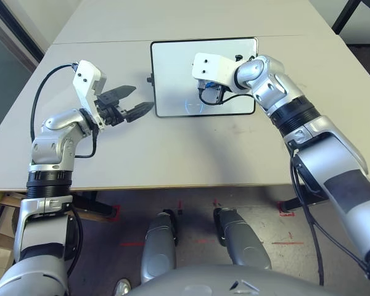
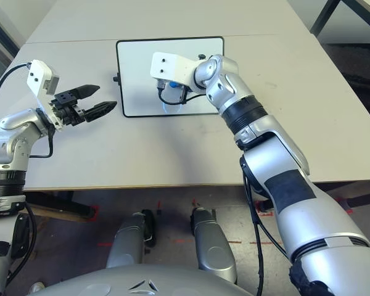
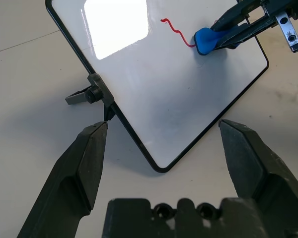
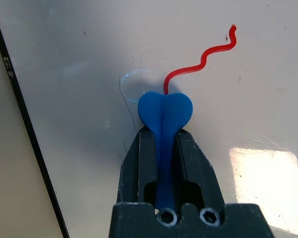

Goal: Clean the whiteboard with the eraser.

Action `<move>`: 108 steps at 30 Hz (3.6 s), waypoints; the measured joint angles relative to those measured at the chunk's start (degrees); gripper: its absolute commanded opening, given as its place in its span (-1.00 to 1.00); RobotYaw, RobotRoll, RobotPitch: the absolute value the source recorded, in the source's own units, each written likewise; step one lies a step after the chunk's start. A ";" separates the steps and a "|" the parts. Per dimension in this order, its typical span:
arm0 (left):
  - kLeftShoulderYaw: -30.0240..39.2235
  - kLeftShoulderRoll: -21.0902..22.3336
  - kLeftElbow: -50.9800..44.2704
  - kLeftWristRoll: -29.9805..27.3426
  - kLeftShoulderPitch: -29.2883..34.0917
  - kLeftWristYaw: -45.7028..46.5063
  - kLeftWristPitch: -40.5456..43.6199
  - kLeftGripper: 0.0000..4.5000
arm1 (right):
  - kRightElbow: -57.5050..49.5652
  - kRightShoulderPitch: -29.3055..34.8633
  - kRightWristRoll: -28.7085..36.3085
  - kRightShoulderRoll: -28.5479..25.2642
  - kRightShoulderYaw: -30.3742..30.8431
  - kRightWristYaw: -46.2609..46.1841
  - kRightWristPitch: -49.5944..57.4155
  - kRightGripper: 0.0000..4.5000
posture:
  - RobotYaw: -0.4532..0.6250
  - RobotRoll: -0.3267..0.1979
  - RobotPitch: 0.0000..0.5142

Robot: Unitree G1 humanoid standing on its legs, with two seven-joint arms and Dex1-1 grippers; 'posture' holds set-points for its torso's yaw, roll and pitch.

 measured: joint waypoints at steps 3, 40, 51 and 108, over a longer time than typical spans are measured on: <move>0.00 0.00 0.02 0.01 0.00 0.00 0.00 1.00 | 0.71 -0.51 0.10 0.45 -0.19 -0.20 0.10 -0.90 | -0.39 0.25 -0.29; 0.00 -0.14 0.05 0.01 0.04 0.04 -0.02 1.00 | 10.86 -8.64 0.54 7.58 -1.77 -6.96 0.87 -0.90 | -0.38 0.25 -0.30; 0.00 -0.21 0.05 0.01 0.17 0.10 -0.02 1.00 | 16.65 -12.52 1.18 8.18 -2.82 -9.02 -2.10 -0.90 | -0.37 0.25 -0.30; -0.19 -0.61 0.42 0.16 0.01 0.02 -0.21 1.00 | 11.71 -5.80 0.01 0.15 -1.28 -2.05 0.53 -0.90 | -0.43 0.25 -0.27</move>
